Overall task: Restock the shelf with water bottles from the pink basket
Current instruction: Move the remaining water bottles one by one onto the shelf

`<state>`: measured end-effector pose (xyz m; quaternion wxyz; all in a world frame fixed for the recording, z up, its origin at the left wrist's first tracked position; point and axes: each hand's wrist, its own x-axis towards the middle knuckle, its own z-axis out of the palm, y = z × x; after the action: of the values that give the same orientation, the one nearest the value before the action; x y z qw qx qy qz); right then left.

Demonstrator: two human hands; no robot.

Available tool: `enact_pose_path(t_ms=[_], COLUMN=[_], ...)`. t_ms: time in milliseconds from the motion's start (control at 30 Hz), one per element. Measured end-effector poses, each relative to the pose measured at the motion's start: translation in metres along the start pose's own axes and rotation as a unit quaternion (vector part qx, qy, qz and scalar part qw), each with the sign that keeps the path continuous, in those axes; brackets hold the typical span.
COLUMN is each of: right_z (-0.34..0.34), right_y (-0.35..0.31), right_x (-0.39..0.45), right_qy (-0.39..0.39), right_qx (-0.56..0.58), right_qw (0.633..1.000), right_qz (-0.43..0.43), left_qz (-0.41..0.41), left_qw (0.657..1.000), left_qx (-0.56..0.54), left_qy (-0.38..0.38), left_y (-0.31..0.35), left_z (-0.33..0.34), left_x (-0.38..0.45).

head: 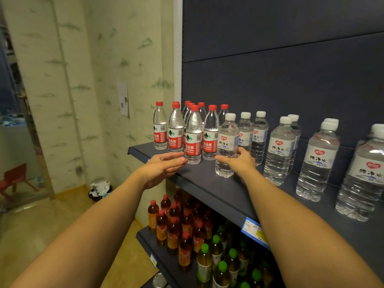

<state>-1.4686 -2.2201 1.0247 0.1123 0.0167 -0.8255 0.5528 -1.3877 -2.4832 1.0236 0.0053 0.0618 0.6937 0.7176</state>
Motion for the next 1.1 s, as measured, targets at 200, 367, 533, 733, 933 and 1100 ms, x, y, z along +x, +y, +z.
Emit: enact_pose_path(t_ms=[200, 367, 533, 733, 933, 1100], right_z=[0.001, 0.002, 0.0, -0.005, -0.006, 0.02], right_y=[-0.005, -0.006, -0.009, -0.026, -0.071, -0.116], right_x=[-0.002, 0.001, -0.001, -0.012, -0.031, -0.05], right_qy=[-0.014, -0.025, 0.002, 0.102, 0.236, 0.207], right_qx=[-0.012, -0.086, -0.144, -0.132, -0.076, -0.064], right_qw=[1.0, 0.995, 0.989, 0.985, 0.958, 0.93], right_qz=[0.01, 0.032, 0.028, -0.054, -0.145, -0.297], left_qz=[0.011, 0.029, 0.031, 0.044, 0.064, 0.084], left_qw=[1.0, 0.999, 0.999, 0.999, 0.993, 0.978], left_qx=[0.005, -0.004, -0.003, 0.017, 0.028, 0.001], left_qy=[0.013, 0.015, 0.007, 0.024, 0.091, 0.19], left_y=[0.004, 0.013, 0.015, 0.019, 0.022, 0.021], left_z=[-0.004, -0.004, -0.014, -0.022, -0.033, -0.06], left_x=[-0.002, -0.005, -0.004, -0.017, -0.046, -0.063])
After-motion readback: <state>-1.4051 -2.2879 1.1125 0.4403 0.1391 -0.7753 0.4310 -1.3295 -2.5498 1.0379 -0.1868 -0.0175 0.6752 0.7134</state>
